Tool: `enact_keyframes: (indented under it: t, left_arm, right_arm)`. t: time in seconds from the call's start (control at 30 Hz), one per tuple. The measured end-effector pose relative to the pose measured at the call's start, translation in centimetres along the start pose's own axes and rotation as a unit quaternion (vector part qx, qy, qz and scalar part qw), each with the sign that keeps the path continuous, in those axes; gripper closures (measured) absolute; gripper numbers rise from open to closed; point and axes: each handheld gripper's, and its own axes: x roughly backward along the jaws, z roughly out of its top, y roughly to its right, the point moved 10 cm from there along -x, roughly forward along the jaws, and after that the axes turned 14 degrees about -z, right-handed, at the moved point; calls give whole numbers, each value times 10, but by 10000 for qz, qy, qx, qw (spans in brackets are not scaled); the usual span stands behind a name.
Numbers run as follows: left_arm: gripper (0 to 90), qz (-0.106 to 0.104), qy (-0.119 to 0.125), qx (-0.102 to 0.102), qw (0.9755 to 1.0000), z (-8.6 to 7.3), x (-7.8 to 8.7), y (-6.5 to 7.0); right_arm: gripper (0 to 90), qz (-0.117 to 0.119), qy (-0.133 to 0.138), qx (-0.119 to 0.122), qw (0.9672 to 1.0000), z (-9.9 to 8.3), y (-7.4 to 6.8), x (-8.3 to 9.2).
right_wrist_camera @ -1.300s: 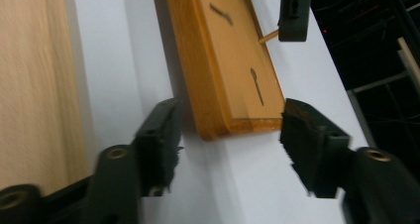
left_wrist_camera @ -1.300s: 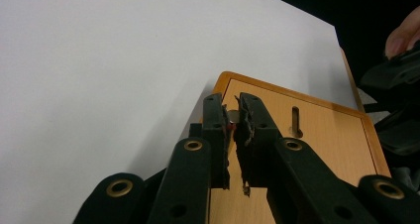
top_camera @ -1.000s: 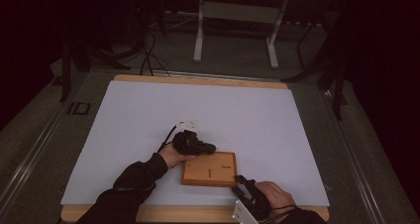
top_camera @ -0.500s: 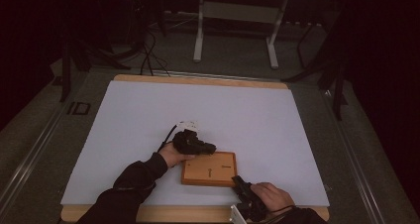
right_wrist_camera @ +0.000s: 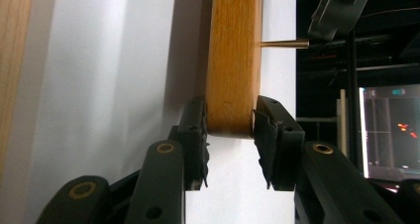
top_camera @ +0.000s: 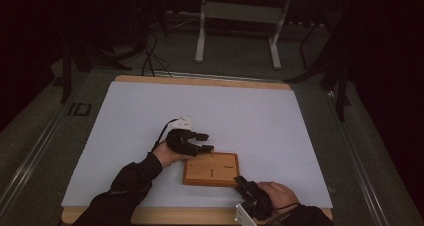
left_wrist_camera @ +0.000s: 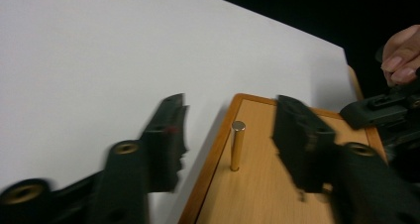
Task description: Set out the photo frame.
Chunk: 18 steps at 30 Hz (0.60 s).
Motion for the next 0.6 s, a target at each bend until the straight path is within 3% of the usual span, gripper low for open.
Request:
enact_keyframes:
  t: [0.07, 0.17, 0.27, 0.6]
  left_arm:
    - [300, -105, 55, -22, 9999, 0, 7, 5]
    - [139, 75, 41, -113, 9999, 0, 15, 9]
    - [118, 239, 74, -314, 9992, -2, 24, 14]
    - [115, 528, 365, -503, 9967, -10, 60, 23]
  right_arm:
    - [667, 90, 28, -62, 9999, 0, 3, 0]
    - [670, 170, 52, -199, 9996, 0, 7, -1]
    - [673, 229, 41, -259, 9994, 0, 11, -1]
    - [675, 601, 117, -667, 9959, -3, 28, -5]
